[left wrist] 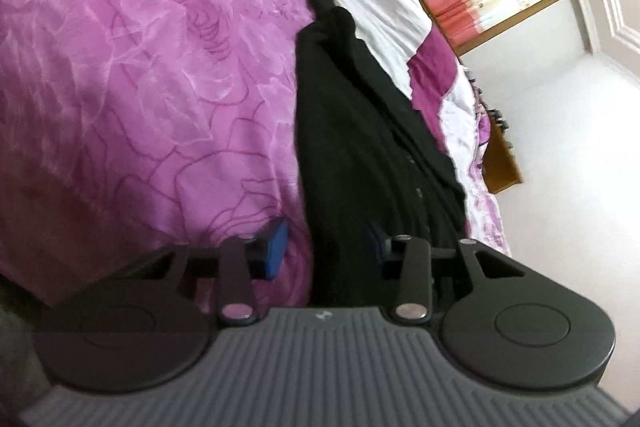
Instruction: Fold small clothes
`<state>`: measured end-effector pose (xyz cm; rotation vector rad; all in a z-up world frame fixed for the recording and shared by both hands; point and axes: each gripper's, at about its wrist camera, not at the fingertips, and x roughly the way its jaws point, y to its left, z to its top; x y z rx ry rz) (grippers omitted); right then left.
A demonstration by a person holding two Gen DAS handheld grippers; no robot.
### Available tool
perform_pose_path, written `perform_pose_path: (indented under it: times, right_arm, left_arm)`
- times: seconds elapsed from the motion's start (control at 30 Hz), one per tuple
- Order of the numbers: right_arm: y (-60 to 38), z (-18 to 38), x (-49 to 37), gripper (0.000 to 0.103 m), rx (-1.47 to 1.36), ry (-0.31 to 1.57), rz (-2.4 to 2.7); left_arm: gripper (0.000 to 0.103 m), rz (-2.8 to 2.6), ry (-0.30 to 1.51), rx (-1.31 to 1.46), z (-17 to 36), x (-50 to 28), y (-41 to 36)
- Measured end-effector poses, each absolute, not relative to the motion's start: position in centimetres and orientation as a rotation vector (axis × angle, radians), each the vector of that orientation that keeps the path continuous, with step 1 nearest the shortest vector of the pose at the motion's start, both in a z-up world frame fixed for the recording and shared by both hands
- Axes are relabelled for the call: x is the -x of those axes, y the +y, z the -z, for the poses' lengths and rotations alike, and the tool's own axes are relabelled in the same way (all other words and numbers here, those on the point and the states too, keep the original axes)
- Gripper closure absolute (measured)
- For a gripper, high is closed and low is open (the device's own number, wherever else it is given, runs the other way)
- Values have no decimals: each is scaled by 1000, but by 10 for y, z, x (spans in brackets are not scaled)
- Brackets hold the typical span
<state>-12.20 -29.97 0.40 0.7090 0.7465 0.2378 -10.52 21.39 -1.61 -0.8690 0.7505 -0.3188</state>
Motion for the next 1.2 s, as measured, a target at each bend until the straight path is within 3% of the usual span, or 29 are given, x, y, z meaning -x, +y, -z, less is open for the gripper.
perform_pose_path:
  times: [0.13,0.27,0.3,0.37,0.53,0.57,0.63,0.97,1.1,1.2]
  right_arm:
    - [-304,8,110,53,-823,777,-290]
    - [-308,12,113,53,-884,786,-296]
    - [-308,12,114,53,-892,786,-297]
    - [-308,14,117,53,-904,789,-304]
    - [-300,11,116,54,-845,777,-307]
    - [-299,10,116,57,-831,771,-305]
    - [-296,10,114,75,-805,769,-282]
    - [-312,21,108,78,-954,795,-266]
    - [-324,19,112,94,-1014,743,-240]
    - [-324,13,108,97,-1001,711,-296]
  left_arm:
    - [61,407,818,939,27,107,210]
    - [64,402,800,827,21,110,194]
    - [76,396,800,823,22,109,191]
    - [91,335,812,832,28,106,189]
    - [92,349,814,935,37,101,194]
    - [93,351,814,955,40,100,194]
    - [93,363,800,922,38,100,191]
    - [95,330,795,745,19,99,171]
    - [95,323,788,767,18,97,173]
    - [95,338,755,782,12,99,178]
